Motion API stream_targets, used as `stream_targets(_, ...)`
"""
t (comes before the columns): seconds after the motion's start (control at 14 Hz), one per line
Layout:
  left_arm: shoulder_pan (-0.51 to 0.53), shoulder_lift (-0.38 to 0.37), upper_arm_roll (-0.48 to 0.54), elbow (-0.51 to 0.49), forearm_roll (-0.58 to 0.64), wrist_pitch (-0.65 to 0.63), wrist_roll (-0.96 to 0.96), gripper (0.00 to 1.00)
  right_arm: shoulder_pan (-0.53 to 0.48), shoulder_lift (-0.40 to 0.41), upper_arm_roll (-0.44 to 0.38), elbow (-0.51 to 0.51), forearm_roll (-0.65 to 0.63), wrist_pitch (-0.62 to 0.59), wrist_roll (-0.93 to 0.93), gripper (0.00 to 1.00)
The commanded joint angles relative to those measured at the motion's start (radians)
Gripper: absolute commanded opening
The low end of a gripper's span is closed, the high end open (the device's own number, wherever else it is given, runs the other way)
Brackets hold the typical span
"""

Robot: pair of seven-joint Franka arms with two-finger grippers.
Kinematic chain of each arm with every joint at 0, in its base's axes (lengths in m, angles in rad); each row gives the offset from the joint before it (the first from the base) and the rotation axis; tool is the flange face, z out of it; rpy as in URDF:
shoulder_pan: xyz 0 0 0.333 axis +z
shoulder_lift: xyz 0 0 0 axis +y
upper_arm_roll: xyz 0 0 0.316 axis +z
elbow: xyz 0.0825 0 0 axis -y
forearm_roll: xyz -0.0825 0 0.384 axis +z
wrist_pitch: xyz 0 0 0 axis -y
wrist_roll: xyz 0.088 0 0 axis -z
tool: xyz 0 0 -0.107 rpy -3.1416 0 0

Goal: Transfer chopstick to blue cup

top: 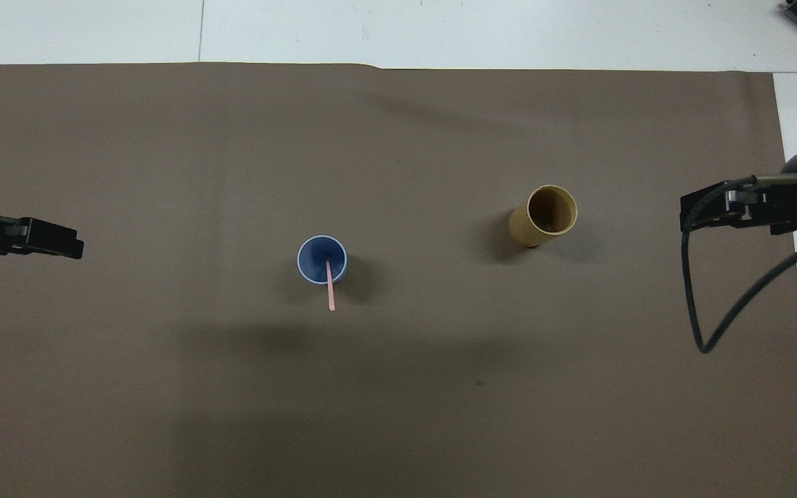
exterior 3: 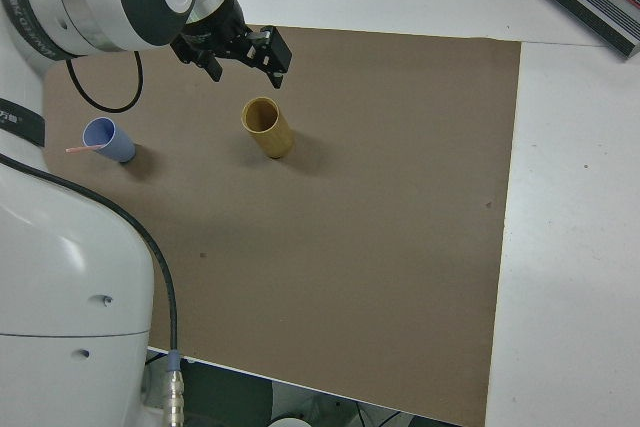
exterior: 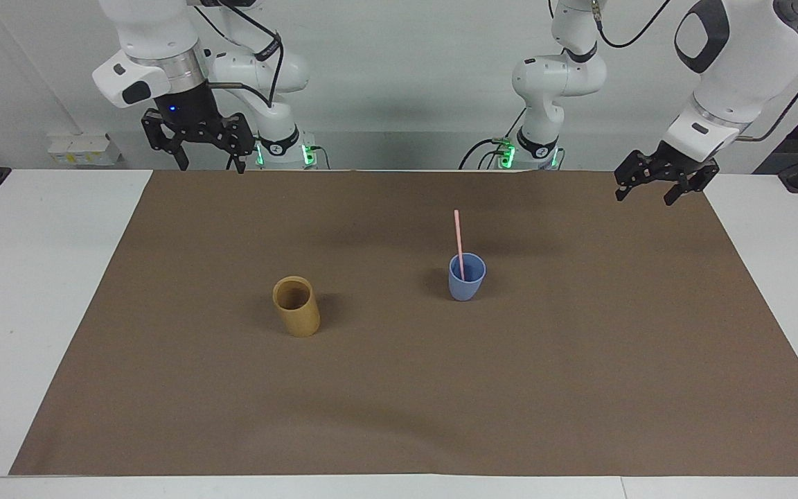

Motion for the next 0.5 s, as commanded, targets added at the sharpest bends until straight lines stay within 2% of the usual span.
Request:
stream_targets(0.0, 0.003, -0.006, -0.003, 0.010, 0.016, -0.017, -0.012, 1.00, -0.006, 0.016, 0.005, 0.036, -0.008, -0.011, -0.018, 1.00)
stream_targets(0.14, 0.003, -0.006, -0.003, 0.009, 0.016, -0.016, -0.012, 1.00, -0.006, -0.002, 0.005, 0.003, -0.006, -0.008, -0.014, 1.00)
stream_targets(0.43, 0.003, -0.005, -0.003, 0.010, 0.016, -0.017, -0.010, 1.00, -0.035, -0.088, 0.003, -0.146, -0.003, 0.064, -0.025, 1.00)
